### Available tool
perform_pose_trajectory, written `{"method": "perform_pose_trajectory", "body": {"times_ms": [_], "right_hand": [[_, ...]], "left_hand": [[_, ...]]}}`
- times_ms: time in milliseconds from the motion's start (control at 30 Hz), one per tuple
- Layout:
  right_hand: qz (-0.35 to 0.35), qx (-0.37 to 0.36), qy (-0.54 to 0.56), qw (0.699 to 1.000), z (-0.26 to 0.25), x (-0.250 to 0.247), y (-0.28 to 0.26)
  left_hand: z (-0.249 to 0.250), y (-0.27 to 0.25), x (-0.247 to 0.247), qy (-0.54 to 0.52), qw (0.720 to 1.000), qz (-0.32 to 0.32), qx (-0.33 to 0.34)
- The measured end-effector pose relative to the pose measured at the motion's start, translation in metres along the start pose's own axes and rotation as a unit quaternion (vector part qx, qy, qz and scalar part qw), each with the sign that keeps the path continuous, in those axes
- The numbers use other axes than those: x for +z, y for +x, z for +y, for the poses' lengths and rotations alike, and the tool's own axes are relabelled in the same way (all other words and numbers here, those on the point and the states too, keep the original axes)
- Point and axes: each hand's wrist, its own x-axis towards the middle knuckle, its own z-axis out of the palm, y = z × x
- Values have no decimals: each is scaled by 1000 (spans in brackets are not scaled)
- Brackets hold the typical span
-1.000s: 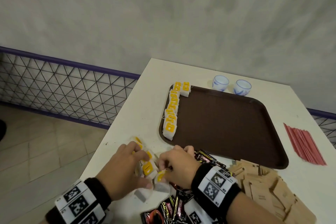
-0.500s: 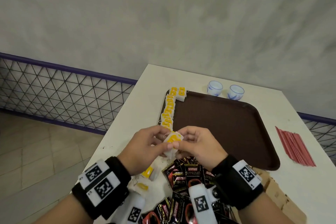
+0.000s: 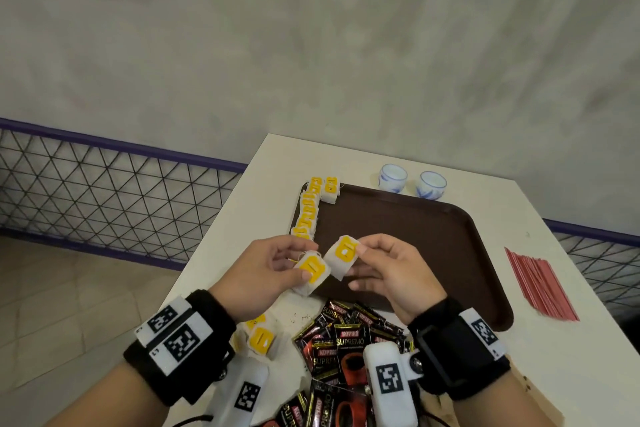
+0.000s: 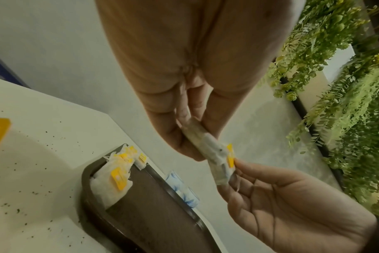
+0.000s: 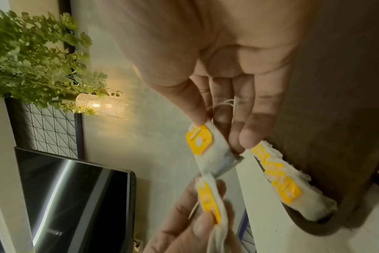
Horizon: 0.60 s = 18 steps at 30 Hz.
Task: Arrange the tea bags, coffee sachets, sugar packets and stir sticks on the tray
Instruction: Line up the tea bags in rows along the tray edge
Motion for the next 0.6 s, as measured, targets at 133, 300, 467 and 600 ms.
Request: {"method": "perform_pose_trajectory", "body": {"times_ms": [133, 300, 467, 600], "right_hand": [[28, 1, -16, 999, -3, -10, 9], [82, 17, -44, 996, -7, -23, 41], [125, 22, -178, 976, -4, -31, 113], [134, 18, -218, 967, 3, -23, 172]], "left_hand": [[-3, 7, -7, 7, 1000, -6, -14], [-7, 27, -13, -2, 1000, 28, -13], [-10, 67, -20, 20, 999, 49, -12], [-14, 110, -24, 57, 996, 59, -33]]}}
